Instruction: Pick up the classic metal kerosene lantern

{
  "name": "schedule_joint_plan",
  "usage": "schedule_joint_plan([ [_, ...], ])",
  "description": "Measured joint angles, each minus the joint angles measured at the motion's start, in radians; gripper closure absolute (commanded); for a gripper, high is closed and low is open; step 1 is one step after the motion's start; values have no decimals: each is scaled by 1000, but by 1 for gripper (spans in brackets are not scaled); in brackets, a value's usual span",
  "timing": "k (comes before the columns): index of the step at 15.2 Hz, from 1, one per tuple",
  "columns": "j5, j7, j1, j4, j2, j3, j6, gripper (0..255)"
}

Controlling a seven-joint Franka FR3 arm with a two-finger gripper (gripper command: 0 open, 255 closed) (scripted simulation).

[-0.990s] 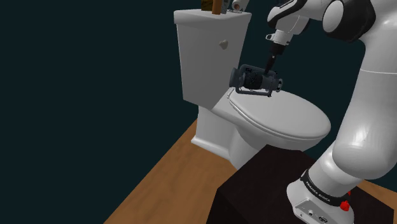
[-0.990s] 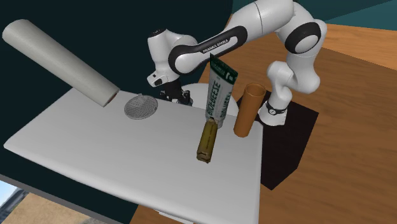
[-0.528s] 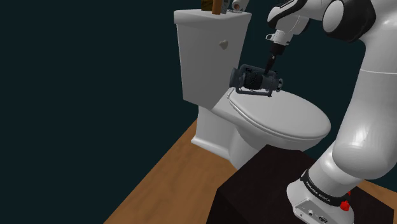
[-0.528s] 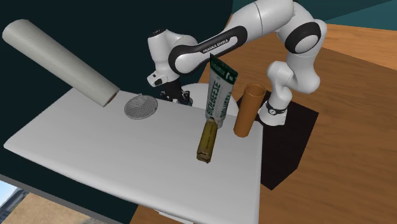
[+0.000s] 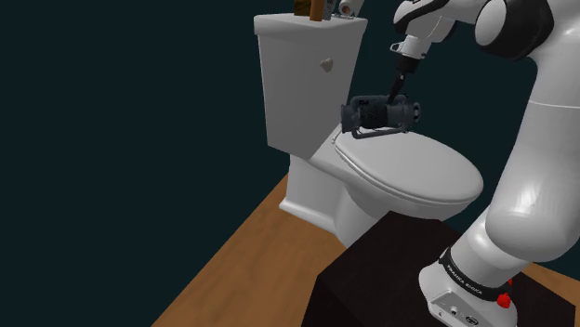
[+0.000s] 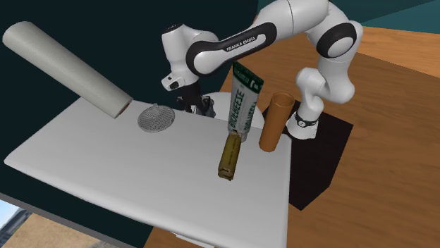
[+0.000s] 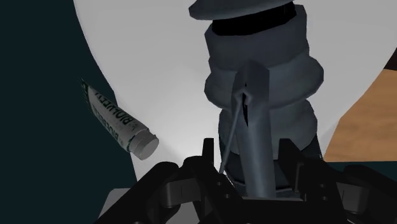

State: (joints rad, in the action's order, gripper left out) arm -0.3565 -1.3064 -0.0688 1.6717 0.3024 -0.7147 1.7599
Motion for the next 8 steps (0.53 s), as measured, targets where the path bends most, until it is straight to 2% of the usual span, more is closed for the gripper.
schedule_joint_plan([
  [8,13,22,-9,-97,-10,-6,-102,255],
])
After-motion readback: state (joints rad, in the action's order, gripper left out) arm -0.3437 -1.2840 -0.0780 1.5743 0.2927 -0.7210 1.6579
